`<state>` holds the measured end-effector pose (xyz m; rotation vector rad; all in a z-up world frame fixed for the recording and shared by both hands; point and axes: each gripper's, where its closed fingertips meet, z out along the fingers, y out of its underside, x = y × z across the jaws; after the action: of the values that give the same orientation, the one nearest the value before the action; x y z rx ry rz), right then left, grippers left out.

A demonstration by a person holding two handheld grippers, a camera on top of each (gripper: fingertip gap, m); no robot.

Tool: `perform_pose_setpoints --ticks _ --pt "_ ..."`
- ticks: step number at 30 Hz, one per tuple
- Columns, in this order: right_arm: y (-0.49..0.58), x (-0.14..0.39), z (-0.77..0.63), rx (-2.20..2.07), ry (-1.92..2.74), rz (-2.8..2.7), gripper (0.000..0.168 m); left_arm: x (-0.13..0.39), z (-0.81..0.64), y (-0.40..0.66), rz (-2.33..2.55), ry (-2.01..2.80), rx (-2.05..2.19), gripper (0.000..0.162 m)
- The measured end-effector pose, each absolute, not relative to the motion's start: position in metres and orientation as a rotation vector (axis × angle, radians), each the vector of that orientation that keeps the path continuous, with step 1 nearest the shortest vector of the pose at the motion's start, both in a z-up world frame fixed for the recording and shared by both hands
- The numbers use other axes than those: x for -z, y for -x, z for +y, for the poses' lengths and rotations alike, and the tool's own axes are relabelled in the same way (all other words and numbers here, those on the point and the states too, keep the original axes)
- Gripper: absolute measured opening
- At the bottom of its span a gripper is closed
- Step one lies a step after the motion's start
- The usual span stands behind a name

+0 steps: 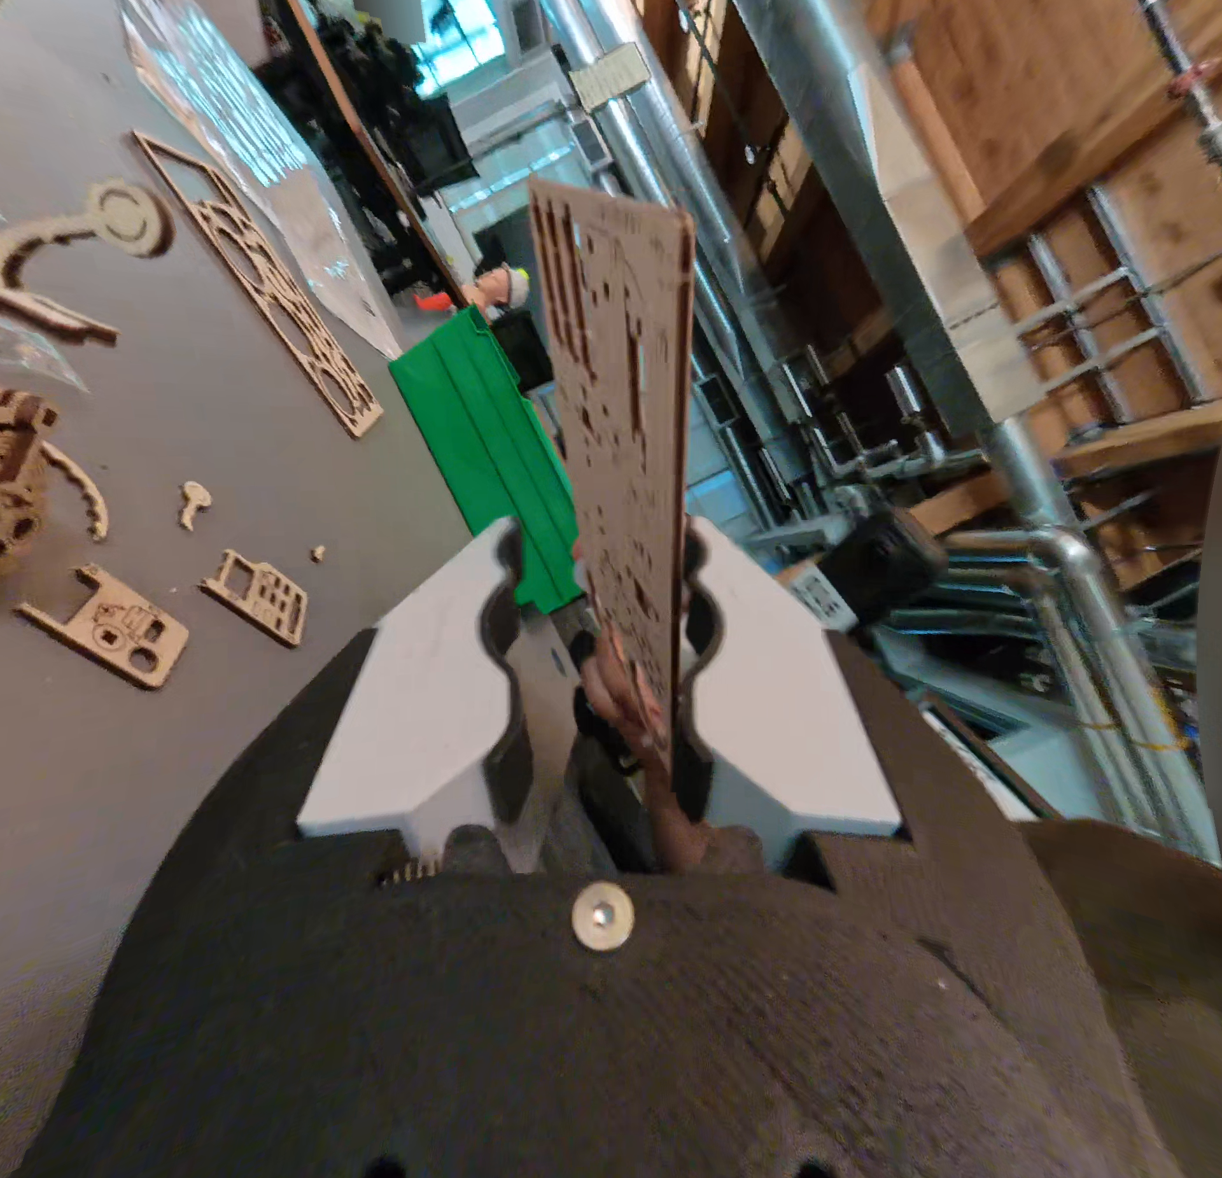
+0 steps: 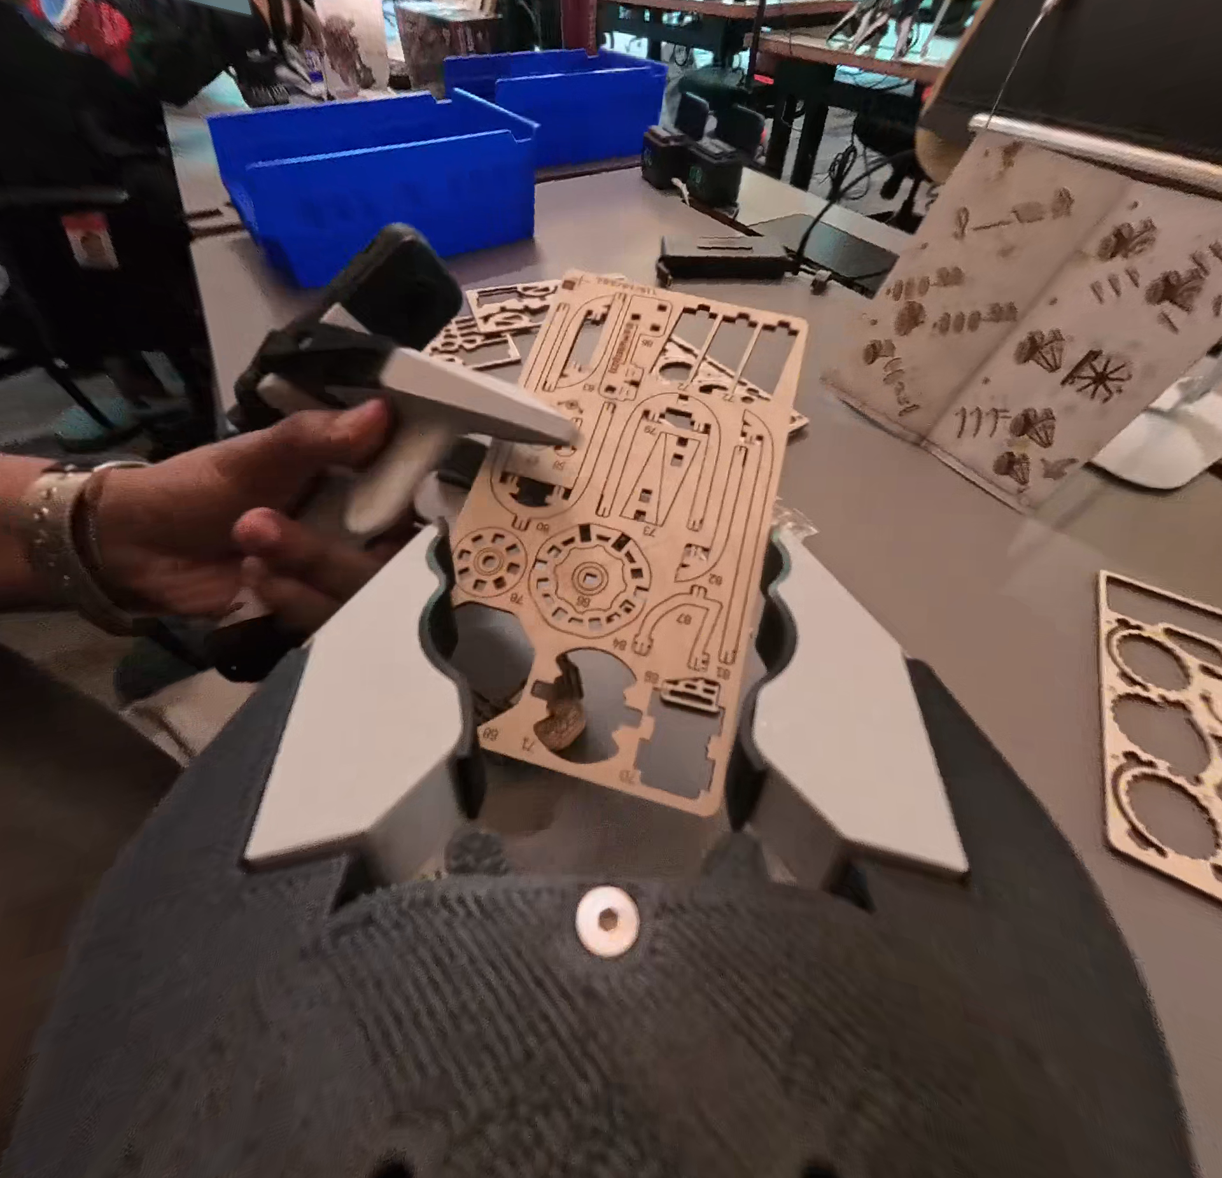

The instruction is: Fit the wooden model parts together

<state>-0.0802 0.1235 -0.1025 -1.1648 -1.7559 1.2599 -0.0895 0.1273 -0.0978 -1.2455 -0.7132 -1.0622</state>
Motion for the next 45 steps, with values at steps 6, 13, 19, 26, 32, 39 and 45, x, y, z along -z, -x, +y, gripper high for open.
perform_pose_setpoints --ticks 6,13,19,26,32,39,45 --pt "0.068 0.089 0.147 -1.179 1.136 -1.655 0.084 0.088 0.131 0.094 -0.575 1.316 0.831 0.0" --pt "0.083 0.045 0.171 -1.724 1.339 -1.56 0.049 0.052 0.154 0.083 -0.286 1.421 0.831 0.0" --pt "0.076 0.052 0.164 -1.86 1.345 -1.526 0.015 0.056 0.148 0.07 -0.213 1.476 0.741 0.0" --pt "0.082 0.07 0.155 -1.858 1.426 -1.541 0.02 0.071 0.141 0.074 -0.22 1.497 0.665 0.0" --pt "0.085 0.074 0.157 -1.835 1.445 -1.507 0.021 0.072 0.143 0.076 -0.219 1.525 0.521 0.0" --pt "0.081 0.081 0.165 -1.751 1.492 -1.455 0.022 0.075 0.148 0.068 -0.197 1.564 0.427 0.001" --pt "0.085 0.079 0.17 -1.753 1.493 -1.398 0.021 0.075 0.154 0.074 -0.306 1.516 0.561 0.0"
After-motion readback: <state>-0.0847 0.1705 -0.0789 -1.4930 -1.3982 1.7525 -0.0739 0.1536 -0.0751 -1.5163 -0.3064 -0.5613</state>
